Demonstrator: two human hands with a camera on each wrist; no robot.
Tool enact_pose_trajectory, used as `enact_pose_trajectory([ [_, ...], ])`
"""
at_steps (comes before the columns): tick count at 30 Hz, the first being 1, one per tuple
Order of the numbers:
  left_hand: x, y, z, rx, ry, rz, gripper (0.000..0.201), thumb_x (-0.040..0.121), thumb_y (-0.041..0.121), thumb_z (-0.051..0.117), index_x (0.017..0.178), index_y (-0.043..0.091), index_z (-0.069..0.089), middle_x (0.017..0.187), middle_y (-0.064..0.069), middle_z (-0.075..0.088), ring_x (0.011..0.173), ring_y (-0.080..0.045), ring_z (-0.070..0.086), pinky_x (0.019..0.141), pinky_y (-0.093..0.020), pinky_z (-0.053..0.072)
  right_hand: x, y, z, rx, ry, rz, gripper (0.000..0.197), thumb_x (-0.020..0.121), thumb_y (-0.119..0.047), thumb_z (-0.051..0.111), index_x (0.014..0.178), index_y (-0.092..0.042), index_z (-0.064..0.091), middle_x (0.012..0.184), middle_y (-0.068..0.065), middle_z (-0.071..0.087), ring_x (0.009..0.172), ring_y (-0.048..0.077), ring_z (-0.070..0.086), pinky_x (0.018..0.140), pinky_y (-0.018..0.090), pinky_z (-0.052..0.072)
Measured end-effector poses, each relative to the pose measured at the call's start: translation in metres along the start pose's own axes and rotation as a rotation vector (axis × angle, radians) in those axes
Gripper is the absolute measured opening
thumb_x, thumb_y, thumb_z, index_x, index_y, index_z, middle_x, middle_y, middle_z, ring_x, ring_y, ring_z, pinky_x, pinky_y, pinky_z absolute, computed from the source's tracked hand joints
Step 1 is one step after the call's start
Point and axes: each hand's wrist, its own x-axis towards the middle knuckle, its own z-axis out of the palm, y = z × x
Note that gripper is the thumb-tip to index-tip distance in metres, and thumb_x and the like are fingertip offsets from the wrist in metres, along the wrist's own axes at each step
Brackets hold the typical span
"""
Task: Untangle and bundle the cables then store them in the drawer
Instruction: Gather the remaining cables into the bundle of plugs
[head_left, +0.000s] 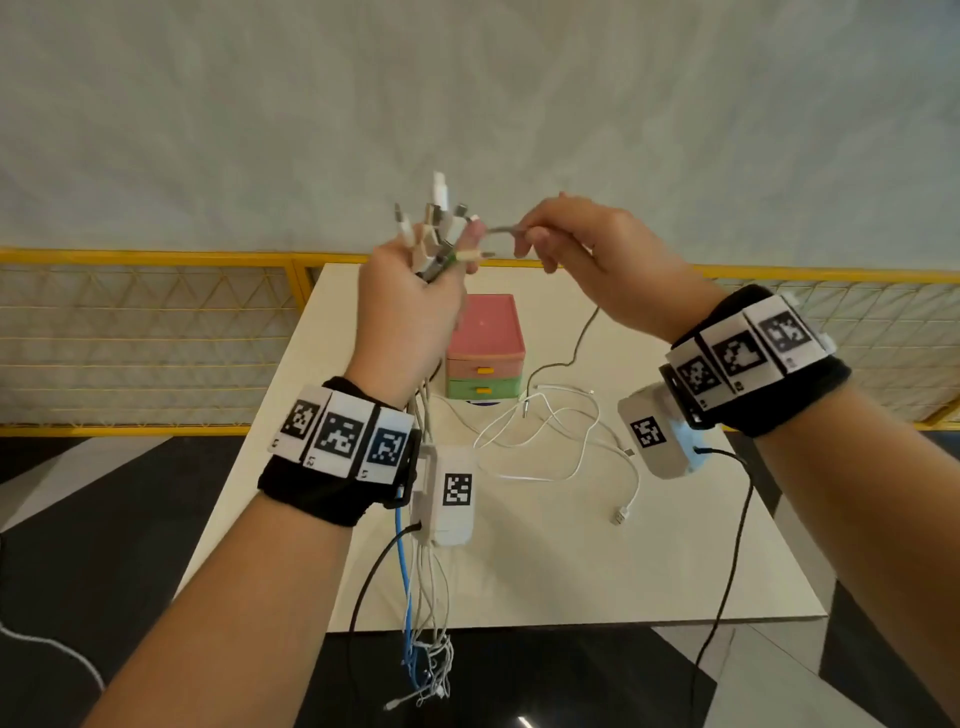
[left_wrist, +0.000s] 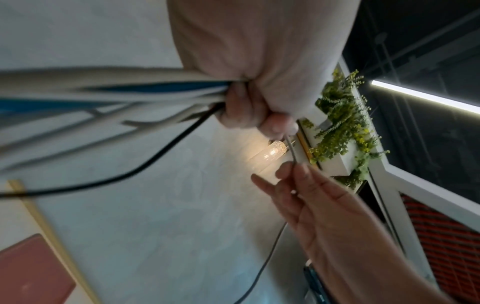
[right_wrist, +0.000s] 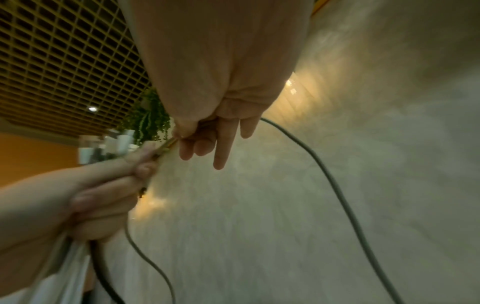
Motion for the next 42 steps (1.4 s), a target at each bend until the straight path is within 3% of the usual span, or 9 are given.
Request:
enact_pose_trajectory([
  [5,-0.004,0.019,-0.022,-0.291,0.268,0.120,0.023,0.095,0.008,0.057,0.077,0.022,0.060,0.063,0.019,0.067,0.040,-0.003,0.045,0.040,-0.021,0.034,-0.017,0.044,-0.001,-0.021,0.000,0.186,0.023,0.100,-0.015,0.040,0.095,-0.011,0.061,0.092,0.005,0.065,0.091,0.021,0.059,0.089,0.032,0.045],
  [8,-0.008,0.026,-0.030,-0.297,0.335,0.149,0.022,0.096,0.008,0.055,0.081,0.022,0.063,0.064,0.021,0.066,0.036,-0.003,0.044,0.039,-0.020,0.033,-0.037,0.069,0.007,-0.069,-0.081,0.279,0.026,0.100,-0.017,0.041,0.105,-0.014,0.067,0.103,0.002,0.062,0.101,0.021,0.058,0.089,0.022,0.039],
  [16,-0.032,0.013,-0.028,-0.206,0.225,0.057,0.028,0.097,0.026,0.060,0.071,0.016,0.057,0.040,0.010,0.051,0.033,-0.006,0.040,0.041,-0.019,0.033,-0.050,0.070,0.017,-0.036,-0.070,0.270,0.031,0.098,-0.019,0.049,0.125,-0.027,0.061,0.131,0.000,0.054,0.141,0.019,0.029,0.116,0.036,0.016],
  [20,-0.042,0.013,-0.029,-0.229,0.230,0.011,0.032,0.096,0.028,0.060,0.067,0.016,0.054,0.040,0.010,0.052,0.032,-0.005,0.039,0.040,-0.018,0.033,-0.057,0.073,0.019,-0.100,-0.103,0.433,0.029,0.098,-0.028,0.046,0.121,-0.022,0.063,0.118,0.010,0.055,0.105,0.024,0.061,0.093,0.029,0.040],
  [24,-0.046,0.015,-0.033,-0.241,0.230,-0.003,0.031,0.096,0.028,0.060,0.069,0.015,0.055,0.041,0.010,0.053,0.032,-0.005,0.039,0.040,-0.018,0.033,-0.074,0.078,0.027,-0.461,-0.377,0.736,0.044,0.099,-0.043,0.035,0.122,-0.016,0.061,0.126,0.015,0.040,0.103,0.034,0.055,0.097,0.038,0.040],
  [28,-0.053,0.014,-0.032,-0.221,0.195,-0.020,0.028,0.095,0.028,0.061,0.068,0.022,0.060,0.048,0.013,0.059,0.034,-0.005,0.042,0.044,-0.019,0.035,-0.074,0.075,0.039,-0.034,-0.131,0.814,0.044,0.101,-0.031,0.034,0.095,-0.001,0.066,0.074,0.010,0.063,0.074,0.028,0.064,0.084,0.041,0.051],
  [32,-0.058,0.010,-0.033,-0.199,0.163,-0.037,0.030,0.095,0.029,0.062,0.065,0.025,0.059,0.052,0.014,0.061,0.036,-0.006,0.043,0.044,-0.022,0.036,-0.075,0.060,0.041,0.353,-0.015,0.774,0.035,0.101,-0.017,0.036,0.094,0.003,0.064,0.075,0.006,0.066,0.076,0.023,0.066,0.080,0.032,0.056],
  [39,-0.062,0.008,-0.035,-0.141,0.103,-0.059,0.035,0.096,0.032,0.059,0.064,0.020,0.058,0.046,0.012,0.056,0.038,-0.001,0.048,0.048,-0.020,0.037,-0.086,0.011,0.020,0.182,0.062,0.520,0.007,0.095,-0.016,0.052,0.100,-0.017,0.057,0.087,0.002,0.065,0.081,0.016,0.069,0.074,0.032,0.057],
  [42,-0.063,0.009,-0.040,-0.109,0.057,-0.058,0.029,0.096,0.032,0.060,0.067,0.029,0.063,0.042,0.008,0.052,0.035,-0.008,0.039,0.042,-0.019,0.034,-0.105,-0.029,0.003,0.250,-0.003,0.464,0.040,0.089,-0.018,0.063,0.123,-0.022,0.042,0.073,0.000,0.067,0.062,0.016,0.069,0.059,0.027,0.056],
])
